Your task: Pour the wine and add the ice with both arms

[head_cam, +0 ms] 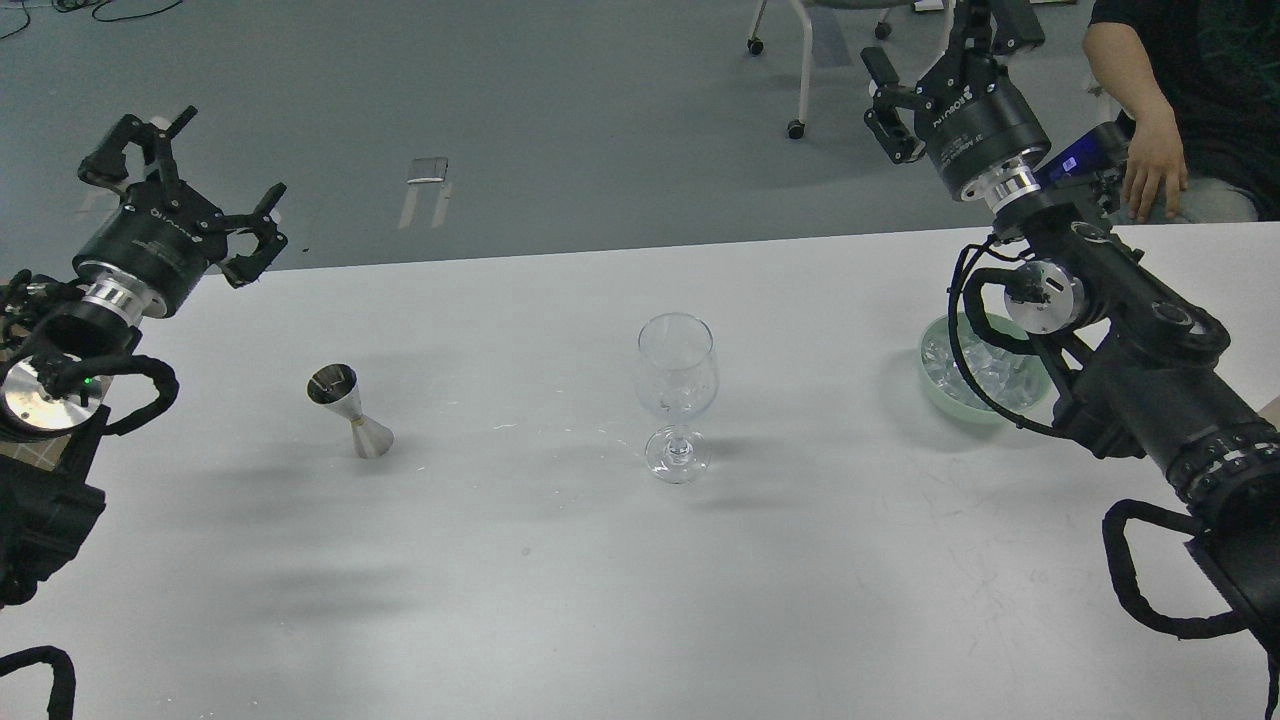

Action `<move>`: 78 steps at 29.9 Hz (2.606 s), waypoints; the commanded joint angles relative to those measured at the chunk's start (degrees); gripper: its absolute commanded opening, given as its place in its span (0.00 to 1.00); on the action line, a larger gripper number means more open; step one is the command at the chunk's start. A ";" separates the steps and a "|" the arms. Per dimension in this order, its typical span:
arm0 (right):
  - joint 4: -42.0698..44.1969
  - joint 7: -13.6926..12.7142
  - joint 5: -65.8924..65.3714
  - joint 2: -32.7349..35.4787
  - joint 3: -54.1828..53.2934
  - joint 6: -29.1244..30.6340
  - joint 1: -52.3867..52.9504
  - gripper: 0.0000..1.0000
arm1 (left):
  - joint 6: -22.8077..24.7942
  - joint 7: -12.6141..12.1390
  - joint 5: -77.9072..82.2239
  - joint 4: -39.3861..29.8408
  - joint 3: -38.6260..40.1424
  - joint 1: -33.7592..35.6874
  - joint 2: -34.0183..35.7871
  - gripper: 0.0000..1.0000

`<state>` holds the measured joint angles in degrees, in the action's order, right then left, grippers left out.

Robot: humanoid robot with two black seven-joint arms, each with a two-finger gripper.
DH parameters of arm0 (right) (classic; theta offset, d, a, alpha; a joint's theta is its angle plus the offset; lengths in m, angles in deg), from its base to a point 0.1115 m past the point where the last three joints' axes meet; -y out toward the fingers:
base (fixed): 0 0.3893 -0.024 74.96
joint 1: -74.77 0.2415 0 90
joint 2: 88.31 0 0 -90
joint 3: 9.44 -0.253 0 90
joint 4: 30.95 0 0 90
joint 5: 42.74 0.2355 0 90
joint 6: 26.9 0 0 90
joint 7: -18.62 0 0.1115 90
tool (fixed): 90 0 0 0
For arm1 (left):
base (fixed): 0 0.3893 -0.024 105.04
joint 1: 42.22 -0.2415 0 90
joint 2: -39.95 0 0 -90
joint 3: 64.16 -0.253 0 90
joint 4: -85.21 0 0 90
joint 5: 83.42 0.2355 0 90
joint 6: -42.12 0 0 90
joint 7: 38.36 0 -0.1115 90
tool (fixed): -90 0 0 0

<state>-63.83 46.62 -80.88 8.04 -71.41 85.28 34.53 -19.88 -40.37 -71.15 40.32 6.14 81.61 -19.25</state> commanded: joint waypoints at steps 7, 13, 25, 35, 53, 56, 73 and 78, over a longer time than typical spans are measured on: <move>-0.25 0.00 0.00 0.33 0.01 0.06 0.60 1.00 | 0.00 -1.33 -7.08 -16.96 7.29 -14.03 7.86 0.95; -0.25 0.00 0.00 0.16 0.01 -0.11 0.42 1.00 | -2.42 -7.47 -16.12 -24.71 16.24 -30.02 10.68 0.95; 0.27 0.00 0.00 0.24 0.01 -0.38 0.16 1.00 | -4.89 -12.66 -22.03 -39.39 26.90 -56.68 -0.20 0.95; 0.36 0.00 -0.09 0.25 0.10 -0.38 -0.10 1.00 | -14.54 -18.65 -22.03 -41.86 26.02 -55.55 -10.84 0.97; 0.36 0.00 -0.09 0.42 0.10 -0.38 -0.28 1.00 | -22.99 -18.91 -20.71 -34.22 21.81 -42.89 -20.95 0.99; 0.36 0.00 -0.09 0.33 0.10 -0.38 -0.28 1.00 | -22.91 -18.74 -20.10 -31.76 21.10 -41.14 -21.57 0.99; 0.19 0.00 -0.09 0.16 0.10 -0.46 -0.98 1.00 | -21.32 -17.94 -15.88 -21.12 21.01 -32.61 -23.07 0.99; 0.19 0.00 -0.09 0.16 0.10 -0.46 -0.89 1.00 | -21.23 -17.94 -15.88 -20.41 21.01 -32.25 -23.07 0.98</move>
<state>-63.62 46.62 -80.97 8.20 -71.31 84.81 33.56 -41.09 -58.32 -87.03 19.61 27.17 49.14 -42.34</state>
